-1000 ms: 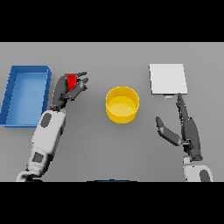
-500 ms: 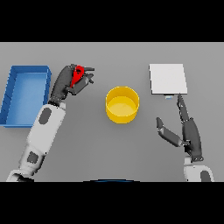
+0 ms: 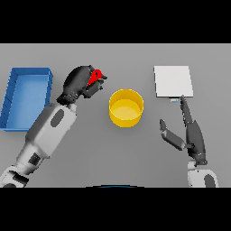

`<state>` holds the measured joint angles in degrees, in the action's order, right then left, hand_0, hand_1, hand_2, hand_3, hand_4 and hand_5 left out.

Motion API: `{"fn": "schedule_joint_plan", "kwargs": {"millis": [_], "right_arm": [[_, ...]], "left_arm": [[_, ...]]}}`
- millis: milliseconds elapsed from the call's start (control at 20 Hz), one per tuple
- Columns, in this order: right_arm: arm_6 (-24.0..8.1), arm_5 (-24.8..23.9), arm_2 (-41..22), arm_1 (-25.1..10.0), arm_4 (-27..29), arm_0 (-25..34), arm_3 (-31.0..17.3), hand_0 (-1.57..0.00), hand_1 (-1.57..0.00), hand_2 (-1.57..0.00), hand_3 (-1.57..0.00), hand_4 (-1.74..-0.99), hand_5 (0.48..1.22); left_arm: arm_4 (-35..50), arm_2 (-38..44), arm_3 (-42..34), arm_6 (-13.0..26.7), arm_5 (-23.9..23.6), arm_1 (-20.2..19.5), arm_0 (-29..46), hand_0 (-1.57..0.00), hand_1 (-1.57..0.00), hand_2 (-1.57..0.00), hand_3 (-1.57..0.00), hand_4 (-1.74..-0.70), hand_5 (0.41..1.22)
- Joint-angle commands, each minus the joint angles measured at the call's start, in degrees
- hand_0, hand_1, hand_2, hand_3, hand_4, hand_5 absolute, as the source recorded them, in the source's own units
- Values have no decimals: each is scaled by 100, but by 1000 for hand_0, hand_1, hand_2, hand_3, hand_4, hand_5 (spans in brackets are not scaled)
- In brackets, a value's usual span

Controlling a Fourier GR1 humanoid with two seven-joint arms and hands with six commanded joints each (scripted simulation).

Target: Pick up the red beaker and tilt it to pour out 1 green nut into yellow bowl. Pick up the yellow bowl and place it on the metallic measuring scale.

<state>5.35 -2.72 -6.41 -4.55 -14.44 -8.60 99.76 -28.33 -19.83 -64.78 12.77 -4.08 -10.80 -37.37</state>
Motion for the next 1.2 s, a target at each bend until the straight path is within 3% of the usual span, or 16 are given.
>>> {"fn": "schedule_joint_plan", "kwargs": {"millis": [0, 250, 350, 450, 500, 550, 700, 900, 1150], "right_arm": [[42, 27, 6, 0, 46, -89, 43, 1, 1, 1, 1, -1254, 687], [10, 37, 12, -25, 38, -126, 81, 1, 1, 1, 1, -1270, 700], [1, 46, 21, -42, 50, -177, 128, 1, 1, 1, 1, -1274, 704], [-108, 38, -4, 26, 60, -46, 78, 1, 1, 1, 1, -1284, 705], [-65, 67, 8, 34, 104, -76, 11, 1, 1, 1, 1, -1283, 702], [61, 56, -5, 85, 131, -123, 18, 1, 1, 1, 1, -1285, 697], [41, 25, 86, 80, 205, -79, -17, 1, 1, 1, 1, -1292, 678], [40, 87, 152, 164, 436, -48, -69, 1, 1, 1, 1, -1294, 653], [69, 29, 115, 179, 337, -119, -22, 1, 1, 1, 1, -1293, 631]], "left_arm": [[-232, -203, 84, 91, 84, -100, -94, -1569, -1569, -1569, -1568, -1738, 1133], [-1198, -1144, 217, 377, 492, -424, -620, -1570, -1570, -1570, -1570, -1740, 1173], [-1409, -1370, 356, 293, 641, -501, -894, -1571, -1571, -1571, -1570, -1740, 1190], [-1630, -1662, 382, 238, 849, -565, -1074, -1571, -1571, -1571, -1571, -1649, 1201], [-1728, -1796, 397, 248, 966, -629, -1139, -1571, -1571, -1571, -1571, -1666, 1205], [-1823, -1962, 440, 199, 1161, -672, -1265, -1571, -1571, -1571, -1470, -1677, 1208], [-2089, -2373, 708, -21, 1553, -650, -1750, -1571, -1571, -1571, -1277, -1701, 1215], [-2458, -3034, 953, -456, 1856, -611, -2152, -1571, -1571, -1571, -1451, -1723, 1218], [-2912, -3777, 1271, -596, 2192, -495, -2542, -1571, -1571, -1571, -1532, -1735, 1220]]}}
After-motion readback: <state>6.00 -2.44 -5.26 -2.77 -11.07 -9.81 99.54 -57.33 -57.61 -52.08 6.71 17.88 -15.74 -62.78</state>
